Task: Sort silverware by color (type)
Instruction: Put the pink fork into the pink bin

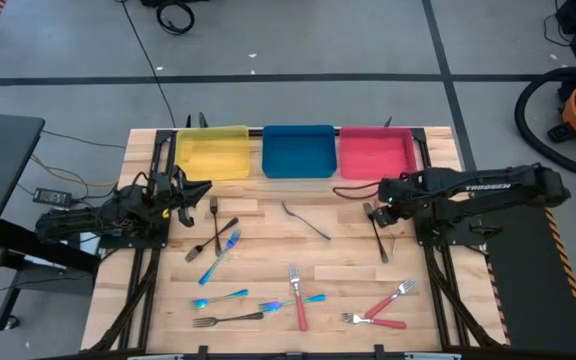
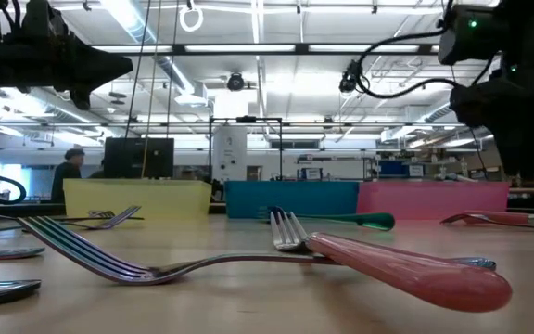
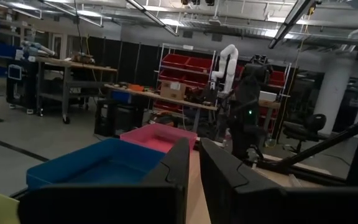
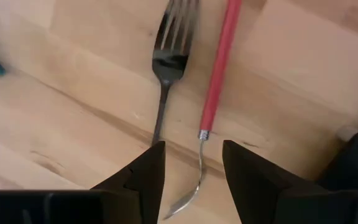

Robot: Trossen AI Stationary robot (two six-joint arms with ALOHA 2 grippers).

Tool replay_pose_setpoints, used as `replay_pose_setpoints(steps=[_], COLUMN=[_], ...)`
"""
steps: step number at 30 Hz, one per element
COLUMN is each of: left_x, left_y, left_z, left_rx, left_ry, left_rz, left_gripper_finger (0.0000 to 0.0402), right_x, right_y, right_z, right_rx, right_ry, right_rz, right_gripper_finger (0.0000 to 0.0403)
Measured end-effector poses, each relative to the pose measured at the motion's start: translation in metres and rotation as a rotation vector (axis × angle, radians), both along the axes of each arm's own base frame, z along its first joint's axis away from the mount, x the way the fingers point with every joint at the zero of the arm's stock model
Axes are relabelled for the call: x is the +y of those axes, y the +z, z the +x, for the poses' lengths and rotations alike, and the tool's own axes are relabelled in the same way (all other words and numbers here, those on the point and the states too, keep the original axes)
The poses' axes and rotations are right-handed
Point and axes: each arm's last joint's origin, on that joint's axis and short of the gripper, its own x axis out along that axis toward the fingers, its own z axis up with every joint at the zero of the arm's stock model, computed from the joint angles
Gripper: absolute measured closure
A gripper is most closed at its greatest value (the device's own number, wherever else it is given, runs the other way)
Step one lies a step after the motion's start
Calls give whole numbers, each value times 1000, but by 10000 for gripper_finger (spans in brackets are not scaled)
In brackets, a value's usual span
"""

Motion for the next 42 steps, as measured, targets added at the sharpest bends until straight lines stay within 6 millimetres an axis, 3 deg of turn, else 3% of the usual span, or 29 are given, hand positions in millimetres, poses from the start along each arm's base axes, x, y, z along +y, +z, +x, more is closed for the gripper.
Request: replay_pose_setpoints(steps=[18, 38, 42], left_x=[0, 0, 0], left_y=[-1, -6, -6], left_z=[0, 1, 1], left_rx=[7, 60, 59], left_ry=[-6, -6, -6], left_rz=[-22, -26, -26], left_gripper_finger=[363, 363, 363], right_x=[5, 2, 2], right_y=[-29, -58, -62], right_z=[22, 43, 44], right_rx=[208, 306, 333], right_ry=[-33, -7, -4], right_rz=[-39, -81, -80], right_gripper_finger=[234, 235, 251])
